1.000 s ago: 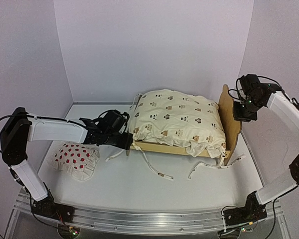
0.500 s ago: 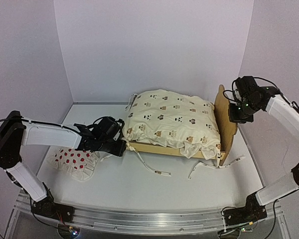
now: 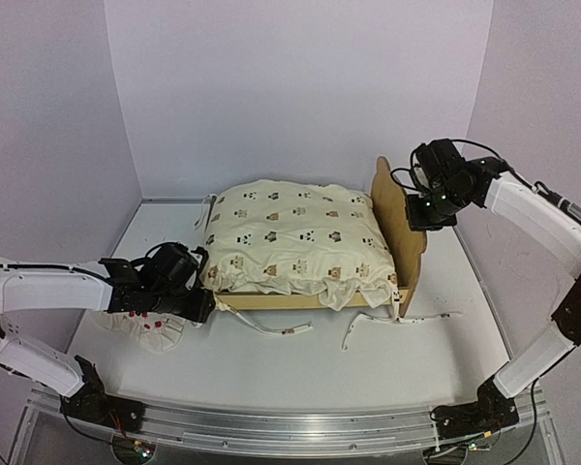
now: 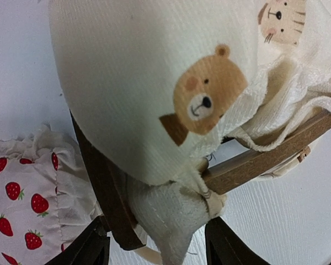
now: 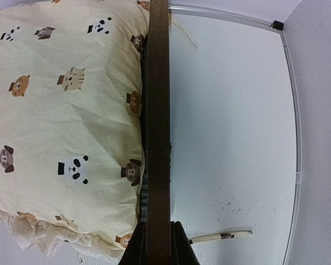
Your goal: Set up the pet bed
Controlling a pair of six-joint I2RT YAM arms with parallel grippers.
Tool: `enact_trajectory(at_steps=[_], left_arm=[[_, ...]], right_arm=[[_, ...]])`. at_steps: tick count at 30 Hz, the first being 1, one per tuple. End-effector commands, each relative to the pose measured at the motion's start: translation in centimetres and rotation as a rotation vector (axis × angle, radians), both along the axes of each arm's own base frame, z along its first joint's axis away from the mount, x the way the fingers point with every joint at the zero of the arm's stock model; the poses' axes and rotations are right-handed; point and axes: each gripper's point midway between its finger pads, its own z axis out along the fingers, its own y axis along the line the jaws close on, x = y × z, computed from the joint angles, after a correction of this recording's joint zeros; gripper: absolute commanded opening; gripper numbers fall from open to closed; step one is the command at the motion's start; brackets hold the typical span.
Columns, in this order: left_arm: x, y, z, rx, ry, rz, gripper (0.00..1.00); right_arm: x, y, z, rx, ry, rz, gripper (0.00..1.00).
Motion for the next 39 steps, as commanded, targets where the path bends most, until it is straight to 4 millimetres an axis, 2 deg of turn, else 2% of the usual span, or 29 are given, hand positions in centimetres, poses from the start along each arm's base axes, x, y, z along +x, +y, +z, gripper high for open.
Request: enact_trajectory(at_steps=[1,3,5,8,11,13,16,20,22,24,26,30,32,33,34,36,38,39], left_arm=[[0.1,0.1,2.2,-0.058,-0.043,0.036,0.66],[0.1,1.0,2.1,-0.024,-0.041,0.072,0.69],[0.3,1.8,2.3,0.006,-0.043,0.109,0.73],[0.6,2.6,3.7,0.019,-0.065,0.150,0.77],[1.2,2.8,6.4,0.000,-0.114,0.183,0.81],[1.7,2.2,8.5,-0.033,-0.146,0.177,0.81],[2.5,1.2,11.5,-0.070,-0.185,0.159,0.83],[3.5,0.0,14.9,-0.085,-0.235,0.127,0.83],[4.1,-1.4,16.7,-0.113,-0.259,0.089,0.82],[4.5,-3.4,17.3,-0.139,-0.256,0.023,0.78],[4.7,-6.5,17.7,-0.160,-0.253,-0.062,0.75],[4.8,-13.3,18.5,-0.145,-0.288,-0.204,0.72],[4.9,-16.9,17.6,-0.116,-0.293,-0.276,0.70],[4.7,-18.9,18.3,-0.130,-0.307,-0.314,0.68],[4.5,-20.9,18.1,-0.130,-0.311,-0.355,0.67],[4.0,-24.8,17.4,-0.134,-0.317,-0.437,0.65],[3.4,-28.5,15.7,-0.114,-0.317,-0.519,0.64],[3.5,-30.0,15.8,-0.116,-0.333,-0.540,0.64]], right_arm=[[-1.0,5.0,-1.7,0.133,0.069,0.121,0.00],[-0.9,4.1,-1.7,0.106,0.053,0.085,0.02],[-1.0,3.7,-1.5,0.098,0.042,0.068,0.09],[-1.3,3.4,-1.1,0.098,0.029,0.068,0.23],[-1.7,3.0,-0.6,0.094,0.010,0.067,0.44],[-2.0,2.5,-0.2,0.089,-0.010,0.058,0.56],[-2.5,1.5,0.6,0.073,-0.046,0.039,0.68],[-3.6,-0.2,1.7,0.049,-0.100,0.008,0.77],[-4.5,-1.3,2.3,0.043,-0.129,-0.012,0.79],[-5.5,-2.2,2.8,0.052,-0.158,-0.038,0.79],[-6.6,-2.6,2.6,0.081,-0.157,-0.044,0.78],[-9.0,-2.1,0.9,0.147,-0.091,-0.007,0.72],[-9.8,-1.9,0.1,0.169,-0.057,0.006,0.68],[-10.3,-1.7,-0.6,0.183,-0.034,0.013,0.66],[-10.8,-1.5,-1.1,0.198,-0.016,0.022,0.65],[-11.6,-1.3,-1.8,0.223,0.009,0.030,0.64],[-12.1,-1.3,-2.6,0.228,0.028,0.029,0.63],[-12.3,-1.4,-3.0,0.223,0.035,0.029,0.62]])
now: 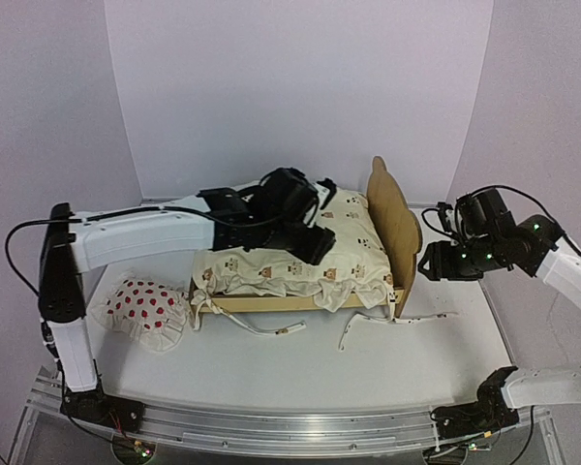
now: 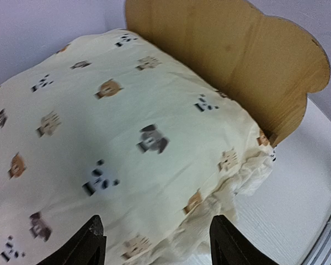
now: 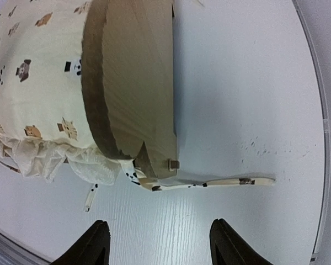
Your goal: Set up the pet bed
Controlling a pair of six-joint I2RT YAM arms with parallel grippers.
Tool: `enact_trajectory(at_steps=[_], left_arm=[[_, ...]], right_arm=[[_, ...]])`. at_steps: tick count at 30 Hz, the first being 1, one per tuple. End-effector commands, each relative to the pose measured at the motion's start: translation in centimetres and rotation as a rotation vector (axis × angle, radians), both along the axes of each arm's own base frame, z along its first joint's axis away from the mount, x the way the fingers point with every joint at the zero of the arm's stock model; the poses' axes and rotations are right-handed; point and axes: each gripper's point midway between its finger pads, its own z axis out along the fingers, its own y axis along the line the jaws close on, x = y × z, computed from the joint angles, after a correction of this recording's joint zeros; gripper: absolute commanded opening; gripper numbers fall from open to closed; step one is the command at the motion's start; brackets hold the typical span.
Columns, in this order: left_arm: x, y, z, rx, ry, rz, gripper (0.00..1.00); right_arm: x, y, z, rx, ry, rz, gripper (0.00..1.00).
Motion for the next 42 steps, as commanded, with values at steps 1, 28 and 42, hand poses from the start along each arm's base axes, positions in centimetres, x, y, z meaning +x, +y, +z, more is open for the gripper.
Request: enact_trajectory(at_steps=[1,28,42], left_arm=[[-0.9,-7.6,-0.2,0.006,-0.083,-0.183,0.63],[3.2,-15.8,-9.8,0.066,-0.253,-0.280,0.28],[2.6,-13.6,1.2,-0.091,-0.350,-0.224,0.00]], right_arm=[[-1.5,0.4,-1.0,0.052,0.041,0.014,0.62],[-3.7,-1.4,-5.5,0.001,0.109,-0.022,0.68],[-3.8,5.1,-4.1,0.287,0.107,0.206,0.58]])
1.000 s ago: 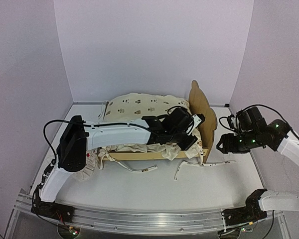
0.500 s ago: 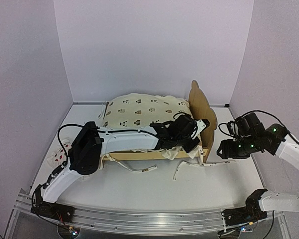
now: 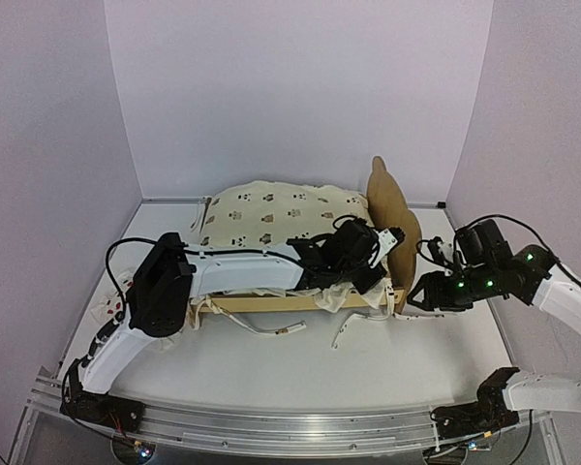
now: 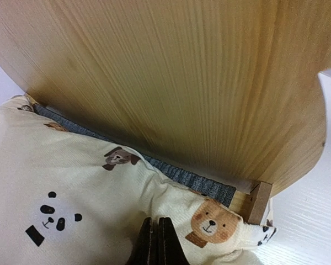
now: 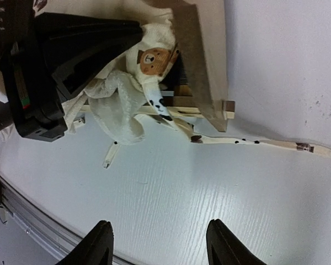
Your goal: Set up the pet bed
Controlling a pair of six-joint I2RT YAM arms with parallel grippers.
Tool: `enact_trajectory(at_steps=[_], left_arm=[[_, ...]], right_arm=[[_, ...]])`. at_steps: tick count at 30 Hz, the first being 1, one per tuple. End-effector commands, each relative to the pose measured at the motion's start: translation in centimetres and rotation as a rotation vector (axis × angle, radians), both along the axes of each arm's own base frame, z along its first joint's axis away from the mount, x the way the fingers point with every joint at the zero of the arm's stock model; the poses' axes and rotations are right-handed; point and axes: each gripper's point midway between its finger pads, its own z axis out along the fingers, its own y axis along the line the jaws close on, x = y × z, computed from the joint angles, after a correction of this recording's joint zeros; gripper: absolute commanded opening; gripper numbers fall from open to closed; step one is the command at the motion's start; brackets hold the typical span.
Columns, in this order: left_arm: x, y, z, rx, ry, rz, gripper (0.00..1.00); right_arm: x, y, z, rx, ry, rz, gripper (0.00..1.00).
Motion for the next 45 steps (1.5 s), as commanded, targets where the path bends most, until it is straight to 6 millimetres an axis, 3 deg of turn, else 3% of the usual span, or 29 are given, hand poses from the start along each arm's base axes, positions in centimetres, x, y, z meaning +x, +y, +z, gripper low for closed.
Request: enact_trajectory(at_steps=[1,8,19,29,41,45], left_arm=[[0.4,1.7,11.7,-0.189,-0.090,0.049,0.00],[0.0,3.6,16.6,-0.241,-0.148,0.064,0.00],[0.6,6.0,20.1,-0.264,-0.229,0.120,0.00],[0.7,7.6,22.1,-0.282,-0.266,0.141,0.00],[0.8,8.5,22.4,-0.283,-0.274,0.152,0.00],[0.9,8.6,22.4,-0.284,-0.274,0.154,0.00]], right_arm=[[0.4,3.1,1.2,0.143,-0.038,0.100,0.57],[0.7,6.2,1.7,0.261,-0.065,0.237,0.55],[3.6,6.1,2.8,0.200,-0.186,0.218,0.49],[5.6,6.7,2.0,0.141,-0.179,0.228,0.48],[7.1,8.7,0.9,0.163,-0.171,0.299,0.45],[7.4,9.5,0.7,0.185,-0.168,0.320,0.39]])
